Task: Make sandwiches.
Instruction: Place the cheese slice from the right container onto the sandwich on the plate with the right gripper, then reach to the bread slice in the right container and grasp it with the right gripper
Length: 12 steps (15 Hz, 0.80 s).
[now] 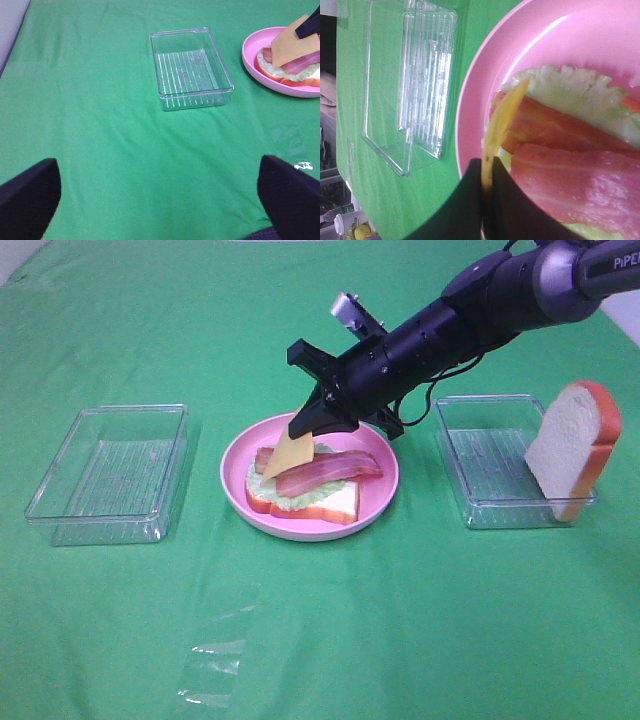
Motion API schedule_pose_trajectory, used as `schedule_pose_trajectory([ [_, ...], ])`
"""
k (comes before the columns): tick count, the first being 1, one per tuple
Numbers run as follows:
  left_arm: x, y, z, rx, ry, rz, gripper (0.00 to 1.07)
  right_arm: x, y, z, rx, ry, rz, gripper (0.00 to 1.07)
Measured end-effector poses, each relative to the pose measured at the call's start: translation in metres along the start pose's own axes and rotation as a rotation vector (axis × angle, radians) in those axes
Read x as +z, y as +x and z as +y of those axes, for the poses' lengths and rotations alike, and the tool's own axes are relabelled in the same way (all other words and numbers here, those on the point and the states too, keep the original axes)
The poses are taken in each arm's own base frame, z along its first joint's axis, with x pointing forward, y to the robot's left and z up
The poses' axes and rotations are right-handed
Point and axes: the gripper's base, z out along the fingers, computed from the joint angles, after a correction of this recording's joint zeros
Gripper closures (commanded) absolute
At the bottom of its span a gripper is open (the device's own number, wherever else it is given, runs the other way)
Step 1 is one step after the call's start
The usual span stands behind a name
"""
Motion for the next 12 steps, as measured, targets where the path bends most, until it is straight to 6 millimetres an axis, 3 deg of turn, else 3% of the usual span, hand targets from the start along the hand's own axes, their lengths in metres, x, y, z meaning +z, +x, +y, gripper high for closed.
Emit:
schedule_pose_trajectory([
  [2, 0.000, 0.000, 0.000, 0.000, 0.000, 0.000, 0.07, 0.000, 0.001, -0.002, 0.004, 0.017, 0.008, 0.98],
  [3, 0.000, 0.000, 0.000, 0.000, 0.000, 0.000, 0.07, 0.000, 0.001, -0.003, -0.006, 0.031, 0.015, 0.84],
  [4, 0.000, 0.000, 0.000, 0.000, 0.000, 0.000, 0.07, 0.000, 0.002, -0.004, -0.014, 0.041, 0.022, 0.64],
  [5, 0.000, 0.000, 0.000, 0.000, 0.000, 0.000, 0.07, -0.002, 0.003, -0.003, -0.029, 0.055, 0.035, 0.36],
  [6, 0.000, 0.000, 0.000, 0.000, 0.000, 0.000, 0.07, -0.003, 0.004, -0.003, -0.037, 0.063, 0.040, 0.26],
  [7, 0.000, 0.000, 0.000, 0.000, 0.000, 0.000, 0.07, -0.011, 0.004, 0.001, -0.071, 0.086, 0.048, 0.09],
  [8, 0.000, 0.000, 0.000, 0.000, 0.000, 0.000, 0.07, -0.021, 0.004, 0.006, -0.120, 0.121, 0.043, 0.08],
  [9, 0.000, 0.000, 0.000, 0.000, 0.000, 0.000, 0.07, -0.043, 0.004, 0.016, -0.166, 0.213, 0.027, 0.08],
  [11, 0.000, 0.000, 0.000, 0.000, 0.000, 0.000, 0.07, -0.060, 0.005, 0.022, -0.162, 0.298, 0.012, 0.08],
  [12, 0.000, 0.000, 0.000, 0.000, 0.000, 0.000, 0.07, -0.082, 0.008, 0.028, -0.176, 0.397, 0.006, 0.08],
])
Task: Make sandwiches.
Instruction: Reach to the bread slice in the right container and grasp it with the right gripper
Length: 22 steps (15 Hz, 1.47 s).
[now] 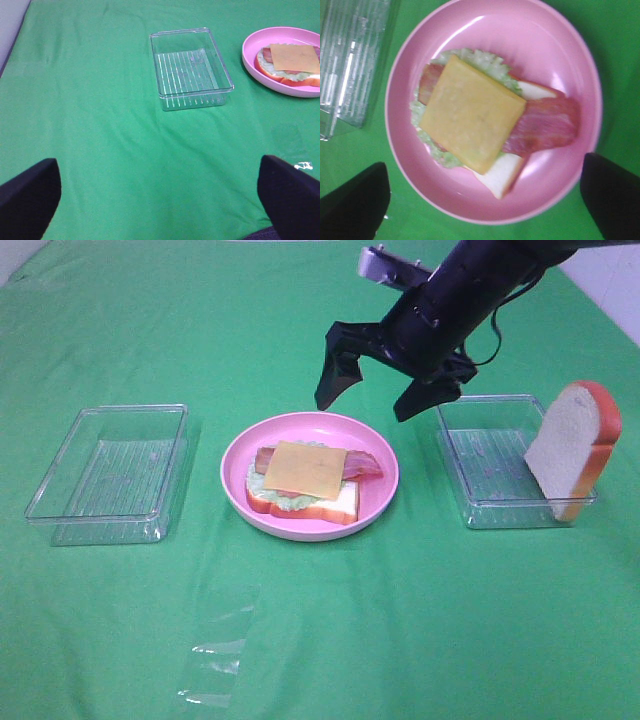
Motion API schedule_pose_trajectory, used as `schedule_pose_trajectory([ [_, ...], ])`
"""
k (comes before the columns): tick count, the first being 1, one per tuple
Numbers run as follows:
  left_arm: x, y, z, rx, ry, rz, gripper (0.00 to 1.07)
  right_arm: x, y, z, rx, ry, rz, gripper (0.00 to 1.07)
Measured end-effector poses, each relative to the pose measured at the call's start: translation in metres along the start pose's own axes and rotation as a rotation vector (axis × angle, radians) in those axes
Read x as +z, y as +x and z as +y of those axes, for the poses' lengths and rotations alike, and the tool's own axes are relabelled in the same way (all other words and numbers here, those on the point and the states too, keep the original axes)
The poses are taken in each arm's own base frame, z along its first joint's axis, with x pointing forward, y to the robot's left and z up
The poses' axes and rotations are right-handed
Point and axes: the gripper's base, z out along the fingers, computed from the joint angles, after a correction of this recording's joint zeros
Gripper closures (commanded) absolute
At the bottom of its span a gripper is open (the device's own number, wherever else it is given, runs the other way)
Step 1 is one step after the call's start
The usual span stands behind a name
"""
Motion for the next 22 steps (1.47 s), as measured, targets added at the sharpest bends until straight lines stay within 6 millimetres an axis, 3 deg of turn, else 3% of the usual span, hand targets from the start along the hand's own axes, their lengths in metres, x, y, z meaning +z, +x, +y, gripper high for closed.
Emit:
schedule_pose_trajectory([
  [1, 0.000, 0.000, 0.000, 0.000, 0.000, 0.000, 0.07, -0.007, 0.001, -0.001, 0.006, 0.024, -0.004, 0.08],
  [4, 0.000, 0.000, 0.000, 0.000, 0.000, -0.001, 0.07, -0.054, 0.002, -0.014, 0.040, 0.108, 0.027, 0.08],
  [7, 0.000, 0.000, 0.000, 0.000, 0.000, -0.001, 0.07, -0.089, -0.002, -0.054, 0.149, 0.155, 0.033, 0.08],
  [8, 0.000, 0.000, 0.000, 0.000, 0.000, -0.001, 0.07, -0.094, -0.002, -0.060, 0.163, 0.164, 0.028, 0.08],
  [10, 0.000, 0.000, 0.000, 0.000, 0.000, -0.001, 0.07, -0.110, 0.007, -0.102, 0.243, 0.268, 0.053, 0.08],
  [12, 0.000, 0.000, 0.000, 0.000, 0.000, -0.001, 0.07, -0.117, 0.013, -0.122, 0.290, 0.309, 0.074, 0.08],
  [16, 0.000, 0.000, 0.000, 0.000, 0.000, -0.001, 0.07, -0.107, 0.016, -0.145, 0.333, 0.326, 0.121, 0.08],
  [22, 0.000, 0.000, 0.000, 0.000, 0.000, -0.001, 0.07, -0.047, 0.019, -0.173, 0.360, 0.324, 0.276, 0.09],
])
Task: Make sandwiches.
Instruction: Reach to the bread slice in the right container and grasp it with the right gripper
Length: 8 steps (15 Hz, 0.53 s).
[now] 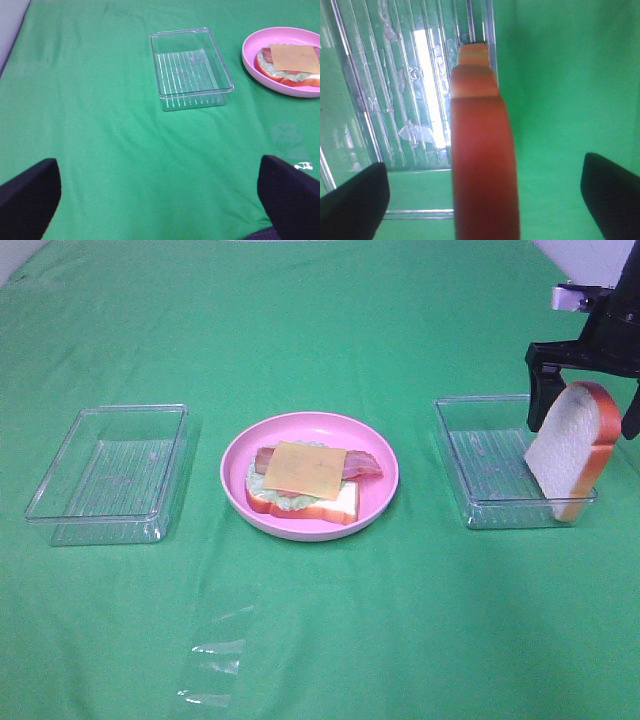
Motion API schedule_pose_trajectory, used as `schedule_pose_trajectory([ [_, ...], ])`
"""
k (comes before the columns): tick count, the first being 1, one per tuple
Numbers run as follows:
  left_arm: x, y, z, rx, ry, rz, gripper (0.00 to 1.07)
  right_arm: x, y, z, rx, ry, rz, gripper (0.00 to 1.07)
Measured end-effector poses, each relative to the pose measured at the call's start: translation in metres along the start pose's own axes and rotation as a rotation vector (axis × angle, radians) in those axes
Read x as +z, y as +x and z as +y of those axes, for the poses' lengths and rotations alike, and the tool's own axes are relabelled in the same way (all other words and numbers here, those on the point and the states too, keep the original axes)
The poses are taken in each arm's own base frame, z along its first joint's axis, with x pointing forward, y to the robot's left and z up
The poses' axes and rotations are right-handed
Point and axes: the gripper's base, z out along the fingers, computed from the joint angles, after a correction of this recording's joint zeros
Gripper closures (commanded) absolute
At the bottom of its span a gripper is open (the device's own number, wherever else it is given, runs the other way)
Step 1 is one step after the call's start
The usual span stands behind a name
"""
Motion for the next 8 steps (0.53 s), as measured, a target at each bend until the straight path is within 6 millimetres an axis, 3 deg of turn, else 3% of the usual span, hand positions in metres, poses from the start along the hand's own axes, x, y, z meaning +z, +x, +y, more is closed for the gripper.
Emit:
schedule_pose_trajectory([
  [2, 0.0000, 0.0000, 0.0000, 0.000, 0.000, 0.000, 0.07, 0.0016, -0.0004, -0.0001, 0.000, 0.000, 0.004, 0.17],
  [5, 0.0000, 0.0000, 0.0000, 0.000, 0.000, 0.000, 0.07, 0.0016, -0.0004, 0.0000, 0.000, -0.001, 0.004, 0.66],
  [7, 0.0000, 0.0000, 0.0000, 0.000, 0.000, 0.000, 0.07, 0.0016, -0.0004, 0.0000, 0.003, -0.001, 0.004, 0.77],
  [8, 0.0000, 0.0000, 0.0000, 0.000, 0.000, 0.000, 0.07, 0.0016, -0.0004, 0.0000, 0.008, -0.001, 0.004, 0.77],
])
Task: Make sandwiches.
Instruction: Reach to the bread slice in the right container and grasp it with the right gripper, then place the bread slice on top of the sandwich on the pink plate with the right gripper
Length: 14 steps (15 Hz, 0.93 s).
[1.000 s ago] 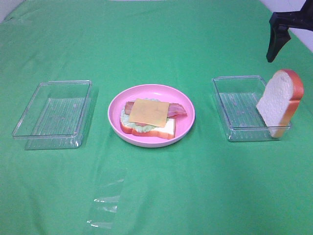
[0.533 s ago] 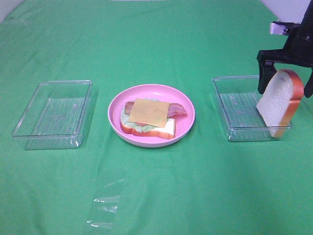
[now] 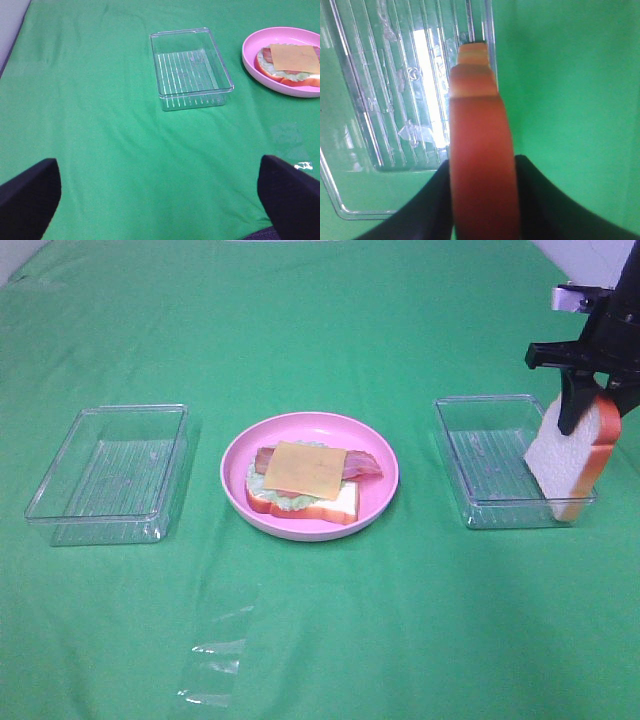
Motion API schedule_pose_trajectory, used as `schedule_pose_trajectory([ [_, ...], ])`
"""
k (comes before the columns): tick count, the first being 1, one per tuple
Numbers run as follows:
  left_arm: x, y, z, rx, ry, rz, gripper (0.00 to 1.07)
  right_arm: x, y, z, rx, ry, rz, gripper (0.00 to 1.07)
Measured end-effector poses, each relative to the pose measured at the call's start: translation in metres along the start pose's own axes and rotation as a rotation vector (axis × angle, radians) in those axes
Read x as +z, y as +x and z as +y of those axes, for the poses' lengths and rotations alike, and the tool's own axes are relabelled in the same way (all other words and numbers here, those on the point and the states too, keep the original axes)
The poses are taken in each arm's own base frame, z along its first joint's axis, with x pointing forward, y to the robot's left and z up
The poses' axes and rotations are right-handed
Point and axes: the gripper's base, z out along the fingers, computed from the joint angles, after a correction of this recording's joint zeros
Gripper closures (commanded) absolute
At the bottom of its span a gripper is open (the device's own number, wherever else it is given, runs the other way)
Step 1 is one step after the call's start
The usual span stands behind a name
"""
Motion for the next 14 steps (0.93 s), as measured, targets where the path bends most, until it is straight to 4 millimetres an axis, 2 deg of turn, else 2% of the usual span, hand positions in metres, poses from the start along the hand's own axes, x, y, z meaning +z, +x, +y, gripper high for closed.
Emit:
schedule_pose_trajectory([
  [4, 0.0000, 0.0000, 0.0000, 0.000, 0.000, 0.000, 0.07, 0.0000, 0.0000, -0.0001, 0.004, 0.001, 0.000, 0.77],
  [5, 0.0000, 0.0000, 0.0000, 0.000, 0.000, 0.000, 0.07, 0.0000, 0.0000, -0.0001, 0.004, 0.001, 0.000, 0.81],
  [7, 0.0000, 0.0000, 0.0000, 0.000, 0.000, 0.000, 0.07, 0.0000, 0.0000, -0.0001, 0.016, 0.001, 0.000, 1.02],
  [8, 0.0000, 0.0000, 0.0000, 0.000, 0.000, 0.000, 0.07, 0.0000, 0.0000, -0.0001, 0.019, 0.001, 0.000, 1.07],
  [12, 0.0000, 0.0000, 0.0000, 0.000, 0.000, 0.000, 0.07, 0.0000, 0.0001, 0.0011, 0.022, -0.013, 0.001, 1.07],
  [14, 0.0000, 0.0000, 0.0000, 0.000, 0.000, 0.000, 0.07, -0.0066, 0.0018, 0.0039, 0.032, -0.041, -0.014, 1.07],
])
